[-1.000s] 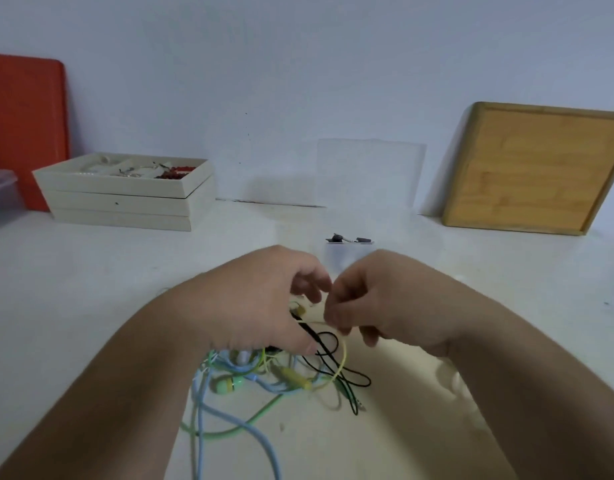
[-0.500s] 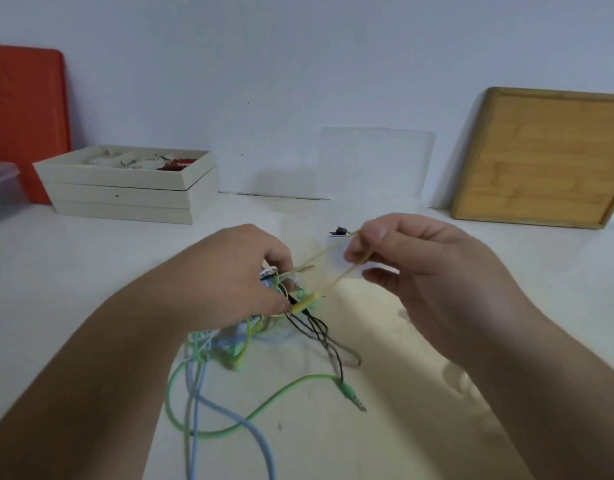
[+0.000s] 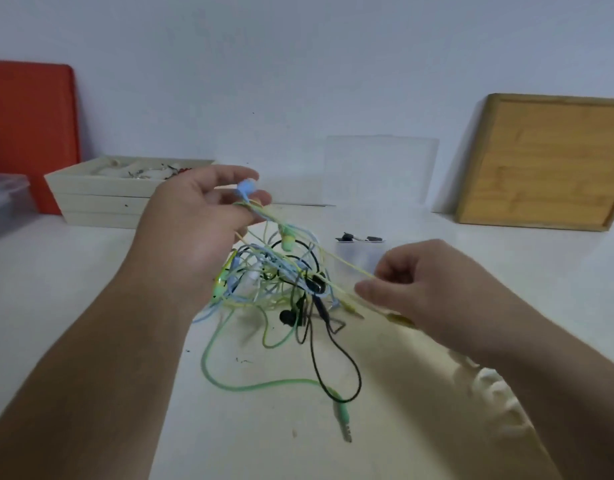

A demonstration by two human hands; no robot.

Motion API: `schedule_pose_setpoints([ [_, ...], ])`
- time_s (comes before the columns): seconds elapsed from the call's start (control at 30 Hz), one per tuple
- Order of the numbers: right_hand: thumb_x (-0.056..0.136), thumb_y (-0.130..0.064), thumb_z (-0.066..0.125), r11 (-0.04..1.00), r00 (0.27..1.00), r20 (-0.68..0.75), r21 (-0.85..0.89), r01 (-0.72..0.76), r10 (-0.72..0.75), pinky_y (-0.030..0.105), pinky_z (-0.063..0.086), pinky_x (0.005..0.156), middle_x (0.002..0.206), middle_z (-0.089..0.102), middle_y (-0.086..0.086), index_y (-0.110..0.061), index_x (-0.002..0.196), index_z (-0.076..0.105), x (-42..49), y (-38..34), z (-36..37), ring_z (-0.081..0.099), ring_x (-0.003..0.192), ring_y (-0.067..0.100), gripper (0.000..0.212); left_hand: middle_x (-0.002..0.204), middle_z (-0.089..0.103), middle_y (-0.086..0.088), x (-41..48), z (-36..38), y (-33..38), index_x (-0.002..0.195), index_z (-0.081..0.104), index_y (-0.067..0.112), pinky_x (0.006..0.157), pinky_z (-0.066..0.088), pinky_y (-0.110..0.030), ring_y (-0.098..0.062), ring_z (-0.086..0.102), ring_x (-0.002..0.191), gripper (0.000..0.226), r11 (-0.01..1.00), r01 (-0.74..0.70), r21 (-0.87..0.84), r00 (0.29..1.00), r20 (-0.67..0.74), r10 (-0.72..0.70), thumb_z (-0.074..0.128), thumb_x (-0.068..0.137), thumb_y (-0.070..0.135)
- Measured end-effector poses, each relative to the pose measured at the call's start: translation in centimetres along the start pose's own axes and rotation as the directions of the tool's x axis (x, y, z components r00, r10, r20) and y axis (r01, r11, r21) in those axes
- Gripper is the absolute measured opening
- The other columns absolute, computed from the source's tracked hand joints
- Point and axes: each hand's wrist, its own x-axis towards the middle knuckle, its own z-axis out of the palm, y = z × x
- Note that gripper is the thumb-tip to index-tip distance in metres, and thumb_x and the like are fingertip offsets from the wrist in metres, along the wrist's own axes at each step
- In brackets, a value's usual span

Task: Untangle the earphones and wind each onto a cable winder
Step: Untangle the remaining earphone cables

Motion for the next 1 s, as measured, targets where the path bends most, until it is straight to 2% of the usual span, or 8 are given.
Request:
schedule_pose_setpoints([
  [0.13,0.081,-0.052,0.072,0.984,0.979,0.199,-0.167,0.065,-0.031,0.018,0.032,0.048,0.049,0.048,-0.011,-0.025,0.076,0.071,-0.2,-0.1,0.7,0.041,0.044,0.004,0.028,0.09,0.072,0.009,0.3,-0.1,-0.8,0.097,0.069,0.027,0.08,0.059,-0.049,-0.015,0.072,0.073,0.041,0.904,-0.248,0.349,0.952,-0.083,0.294,0.061,0.082,-0.01],
  [0.27,0.085,-0.038,0.073,0.991,0.998,0.032,0.121,0.048,-0.052,0.019,0.03,0.046,0.046,0.044,-0.008,-0.019,0.07,0.075,-0.4,-0.6,0.3,0.036,0.046,0.011,0.024,0.081,0.066,0.014,0.7,-1.3,-0.9,0.091,0.067,0.028,0.067,0.046,-0.032,-0.01,0.058,0.064,0.021,0.605,-0.313,0.732,0.909,0.047,0.414,0.072,0.084,0.009],
  [0.4,0.073,-0.032,0.071,0.708,0.999,-0.035,0.706,0.038,-0.019,0.018,0.042,0.06,0.067,0.058,0.006,-0.012,0.064,0.07,-0.3,-0.9,0.0,0.05,0.062,0.013,0.022,0.061,0.063,0.007,0.6,-1.6,-0.6,0.088,0.072,0.023,0.057,0.036,-0.024,-0.007,0.056,0.054,0.02,0.831,-0.135,0.54,0.991,0.071,0.115,0.086,0.074,0.023],
  [0.53,0.08,-0.017,0.07,0.497,0.996,0.042,0.868,0.0,-0.074,0.034,0.06,0.08,0.081,0.066,0.018,-0.003,0.07,0.065,-0.2,-1.1,1.2,0.068,0.077,0.024,0.017,0.097,0.077,0.005,-0.9,-0.2,0.3,0.117,0.064,0.034,0.089,0.054,-0.036,-0.009,0.073,0.091,0.072,0.961,-0.089,0.261,0.896,0.443,-0.037,0.092,0.051,0.027],
  [0.6,0.086,-0.019,0.069,0.467,0.993,0.033,0.884,0.023,-0.112,0.037,0.061,0.079,0.079,0.065,0.018,-0.005,0.071,0.068,-0.4,-1.2,1.5,0.069,0.078,0.025,0.02,0.105,0.074,0.012,-1.5,0.8,0.1,0.123,0.059,0.043,0.091,0.053,-0.033,-0.005,0.071,0.1,0.083,0.935,-0.177,0.308,0.858,0.514,-0.007,0.092,0.048,0.036],
  [0.7,0.085,-0.02,0.065,0.432,0.993,0.0,0.9,0.052,-0.118,0.034,0.06,0.076,0.081,0.07,0.018,-0.005,0.075,0.071,-0.5,-1.5,1.6,0.073,0.081,0.028,0.019,0.096,0.075,0.013,-2.3,1.7,0.0,0.109,0.066,0.036,0.087,0.056,-0.034,-0.003,0.071,0.091,0.057,0.868,-0.287,0.405,0.818,0.576,0.001,0.094,0.062,0.023],
  [0.83,0.084,-0.029,0.064,0.548,0.987,-0.146,0.821,0.159,-0.067,0.03,0.046,0.077,0.08,0.069,0.002,-0.017,0.067,0.072,-0.2,-1.2,0.3,0.063,0.081,0.014,0.022,0.082,0.072,0.016,-1.9,1.0,-0.3,0.088,0.069,0.036,0.07,0.059,-0.036,-0.008,0.07,0.073,0.033,0.659,-0.337,0.672,0.87,0.49,-0.054,0.087,0.068,0.018],
  [1.0,0.084,-0.023,0.056,0.245,0.995,-0.091,0.966,0.082,0.029,0.03,0.054,0.075,0.065,0.064,0.0,-0.017,0.055,0.059,-0.1,-1.3,-1.6,0.07,0.078,0.021,0.03,0.085,0.069,0.016,-0.7,-0.6,-0.3,0.078,0.069,0.033,0.064,0.047,-0.021,-0.006,0.066,0.075,0.026,0.595,-0.253,0.763,0.952,0.307,0.01,0.085,0.071,0.015],
])
